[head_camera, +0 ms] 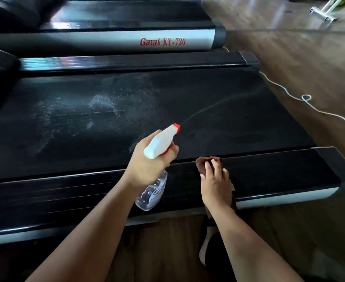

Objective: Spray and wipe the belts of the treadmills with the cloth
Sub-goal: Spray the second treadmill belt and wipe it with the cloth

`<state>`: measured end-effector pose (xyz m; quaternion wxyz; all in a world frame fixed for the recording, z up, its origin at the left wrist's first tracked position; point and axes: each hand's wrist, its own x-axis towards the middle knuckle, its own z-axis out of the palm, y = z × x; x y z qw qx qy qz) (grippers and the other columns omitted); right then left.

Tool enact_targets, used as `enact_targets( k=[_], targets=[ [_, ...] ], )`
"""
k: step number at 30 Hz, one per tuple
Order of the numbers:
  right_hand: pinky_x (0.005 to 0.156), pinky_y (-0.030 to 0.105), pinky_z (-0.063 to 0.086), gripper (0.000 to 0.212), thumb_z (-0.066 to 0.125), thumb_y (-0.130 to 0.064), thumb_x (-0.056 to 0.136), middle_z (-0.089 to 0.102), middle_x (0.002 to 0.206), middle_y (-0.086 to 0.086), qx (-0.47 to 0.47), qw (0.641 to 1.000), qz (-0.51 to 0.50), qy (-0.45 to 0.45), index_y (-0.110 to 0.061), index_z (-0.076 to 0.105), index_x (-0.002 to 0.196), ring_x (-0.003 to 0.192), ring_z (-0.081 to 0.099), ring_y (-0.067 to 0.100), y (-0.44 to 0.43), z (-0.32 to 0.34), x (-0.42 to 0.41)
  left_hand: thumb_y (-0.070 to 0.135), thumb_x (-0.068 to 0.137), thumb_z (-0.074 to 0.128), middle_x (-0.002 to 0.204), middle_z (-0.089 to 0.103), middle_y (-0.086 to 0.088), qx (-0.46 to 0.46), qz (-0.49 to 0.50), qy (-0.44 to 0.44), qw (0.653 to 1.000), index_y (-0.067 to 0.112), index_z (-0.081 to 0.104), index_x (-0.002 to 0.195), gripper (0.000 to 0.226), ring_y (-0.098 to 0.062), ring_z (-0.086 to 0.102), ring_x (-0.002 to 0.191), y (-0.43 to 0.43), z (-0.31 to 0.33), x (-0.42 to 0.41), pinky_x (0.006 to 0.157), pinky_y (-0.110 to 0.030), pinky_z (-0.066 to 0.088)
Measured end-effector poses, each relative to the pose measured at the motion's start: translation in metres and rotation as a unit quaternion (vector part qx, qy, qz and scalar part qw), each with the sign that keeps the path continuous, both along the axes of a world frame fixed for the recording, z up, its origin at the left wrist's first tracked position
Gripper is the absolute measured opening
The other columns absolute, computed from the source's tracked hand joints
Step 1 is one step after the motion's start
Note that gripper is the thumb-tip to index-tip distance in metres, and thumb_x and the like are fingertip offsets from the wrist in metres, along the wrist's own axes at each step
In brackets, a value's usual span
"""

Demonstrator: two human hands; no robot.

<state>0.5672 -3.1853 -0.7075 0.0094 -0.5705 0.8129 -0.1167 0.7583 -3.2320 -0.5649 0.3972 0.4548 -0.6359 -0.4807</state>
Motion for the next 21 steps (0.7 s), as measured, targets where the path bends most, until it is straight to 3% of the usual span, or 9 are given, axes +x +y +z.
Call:
enact_targets(
  k=[2, 5, 9, 17, 21],
  targets=[
    [0.101, 0.046, 0.047, 0.046, 0.065, -0.027, 0.093, 0.048, 0.147, 0.008, -0.003, 1.000, 0.004, -0.004, -0.013, 0.057, 0.137, 0.127, 0.049, 0.033, -0.002, 0.001, 0.007, 0.018, 0.087, 0.070, 0.077, 0.060, -0.012, 0.004, 0.018, 0.018, 1.000, 0.003, 0.062, 0.103, 0.024, -0.017, 0.054, 0.061, -0.001, 0.003, 0.005, 0.062, -0.039, 0.050],
    [0.093, 0.048, 0.051, 0.045, 0.072, -0.024, 0.088, 0.053, 0.142, 0.010, -0.021, 1.000, 0.018, -0.008, -0.011, 0.062, 0.130, 0.121, 0.054, 0.036, -0.005, 0.003, 0.021, 0.015, 0.087, 0.072, 0.089, 0.062, -0.014, 0.010, 0.021, 0.036, 0.999, 0.006, 0.062, 0.100, 0.018, -0.019, 0.057, 0.065, 0.001, 0.003, 0.021, 0.060, -0.034, 0.052],
    [0.089, 0.049, 0.054, 0.047, 0.076, -0.021, 0.084, 0.056, 0.139, 0.012, -0.027, 0.999, 0.043, -0.014, -0.011, 0.063, 0.129, 0.118, 0.057, 0.037, -0.015, 0.003, 0.046, 0.008, 0.090, 0.072, 0.090, 0.063, -0.015, 0.026, 0.049, 0.033, 0.998, 0.005, 0.063, 0.096, 0.012, -0.017, 0.057, 0.063, 0.009, 0.000, 0.052, 0.059, -0.027, 0.050],
    [0.089, 0.050, 0.054, 0.050, 0.076, -0.022, 0.085, 0.054, 0.141, 0.011, -0.023, 0.991, 0.125, -0.039, -0.011, 0.061, 0.132, 0.120, 0.055, 0.037, -0.033, 0.014, 0.124, 0.002, 0.091, 0.070, 0.095, 0.064, -0.015, 0.004, 0.150, 0.026, 0.988, 0.002, 0.064, 0.104, 0.014, -0.016, 0.059, 0.066, 0.028, 0.000, 0.147, 0.062, -0.025, 0.053],
    [0.092, 0.052, 0.053, 0.050, 0.073, -0.022, 0.088, 0.051, 0.143, 0.011, -0.022, 0.982, 0.176, -0.057, -0.011, 0.058, 0.135, 0.124, 0.052, 0.037, -0.042, 0.016, 0.175, 0.009, 0.092, 0.071, 0.095, 0.065, -0.015, -0.017, 0.205, 0.020, 0.979, 0.006, 0.064, 0.107, 0.017, -0.020, 0.060, 0.068, 0.034, -0.006, 0.204, 0.064, -0.032, 0.055]
  ],
)
